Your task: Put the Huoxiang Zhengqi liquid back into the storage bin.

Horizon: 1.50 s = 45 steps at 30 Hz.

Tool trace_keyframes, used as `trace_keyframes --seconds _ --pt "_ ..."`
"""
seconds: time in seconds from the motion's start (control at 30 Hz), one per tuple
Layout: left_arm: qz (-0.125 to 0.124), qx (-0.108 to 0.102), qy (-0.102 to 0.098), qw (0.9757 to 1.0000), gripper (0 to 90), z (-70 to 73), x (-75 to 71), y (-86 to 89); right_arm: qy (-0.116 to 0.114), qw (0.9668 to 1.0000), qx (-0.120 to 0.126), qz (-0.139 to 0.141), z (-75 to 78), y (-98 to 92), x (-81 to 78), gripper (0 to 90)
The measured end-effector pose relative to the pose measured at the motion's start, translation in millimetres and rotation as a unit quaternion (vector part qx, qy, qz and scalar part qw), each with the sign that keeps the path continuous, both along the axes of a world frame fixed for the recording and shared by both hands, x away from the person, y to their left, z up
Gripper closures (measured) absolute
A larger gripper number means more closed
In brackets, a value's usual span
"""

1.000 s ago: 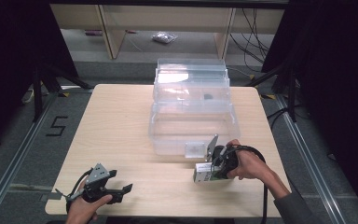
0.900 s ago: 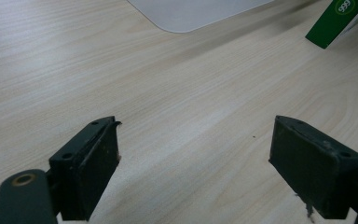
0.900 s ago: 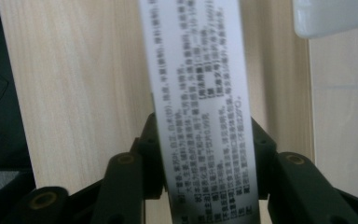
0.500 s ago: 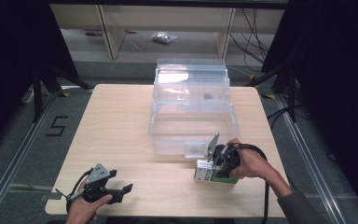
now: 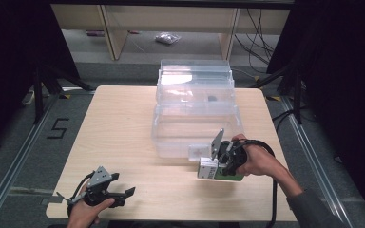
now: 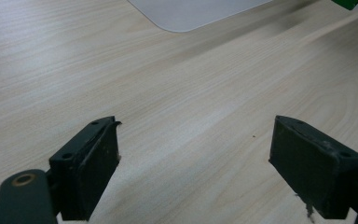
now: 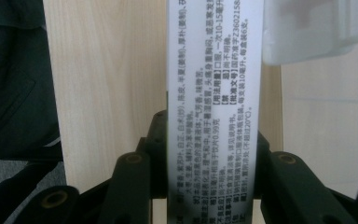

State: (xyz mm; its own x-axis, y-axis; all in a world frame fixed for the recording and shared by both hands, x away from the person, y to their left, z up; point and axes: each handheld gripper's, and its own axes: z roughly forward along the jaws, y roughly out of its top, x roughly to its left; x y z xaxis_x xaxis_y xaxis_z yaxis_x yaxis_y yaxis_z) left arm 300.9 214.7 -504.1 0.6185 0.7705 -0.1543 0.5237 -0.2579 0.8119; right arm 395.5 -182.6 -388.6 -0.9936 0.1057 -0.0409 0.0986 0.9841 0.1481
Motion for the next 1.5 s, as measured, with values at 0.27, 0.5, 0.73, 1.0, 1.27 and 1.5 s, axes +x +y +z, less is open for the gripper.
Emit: trace_keyframes --seconds 0.27,0.5,0.73,1.0,1.27,1.5 --pt "0.003 -0.005 0.000 1.0000 15.0 -0.1 -0.3 -0.8 -0.008 0.9998 0.003 0.017 15.4 6.0 1.7 65.1" --pt "0.001 0.000 0.001 1.0000 15.0 -0.6 0.3 -0.3 -0.009 0.9994 0.005 0.032 32.4 9.2 1.6 65.0" --pt "0.001 -0.001 0.004 1.0000 15.0 -0.8 0.3 -0.2 -0.021 0.9987 0.008 0.045 47.6 13.2 4.6 65.1" --pt "0.002 0.003 0.003 1.0000 15.0 -0.6 0.2 -1.3 -0.045 0.9969 0.010 0.064 69.6 15.6 10.1 65.1" --pt "0.001 0.000 0.005 1.0000 15.0 -1.2 0.3 -1.0 -0.066 0.9966 0.006 0.048 91.2 16.7 20.2 65.2" --pt "0.005 -0.002 0.004 1.0000 15.0 -1.2 -0.1 -2.3 -0.076 0.9952 0.009 0.061 97.2 17.8 39.9 65.3"
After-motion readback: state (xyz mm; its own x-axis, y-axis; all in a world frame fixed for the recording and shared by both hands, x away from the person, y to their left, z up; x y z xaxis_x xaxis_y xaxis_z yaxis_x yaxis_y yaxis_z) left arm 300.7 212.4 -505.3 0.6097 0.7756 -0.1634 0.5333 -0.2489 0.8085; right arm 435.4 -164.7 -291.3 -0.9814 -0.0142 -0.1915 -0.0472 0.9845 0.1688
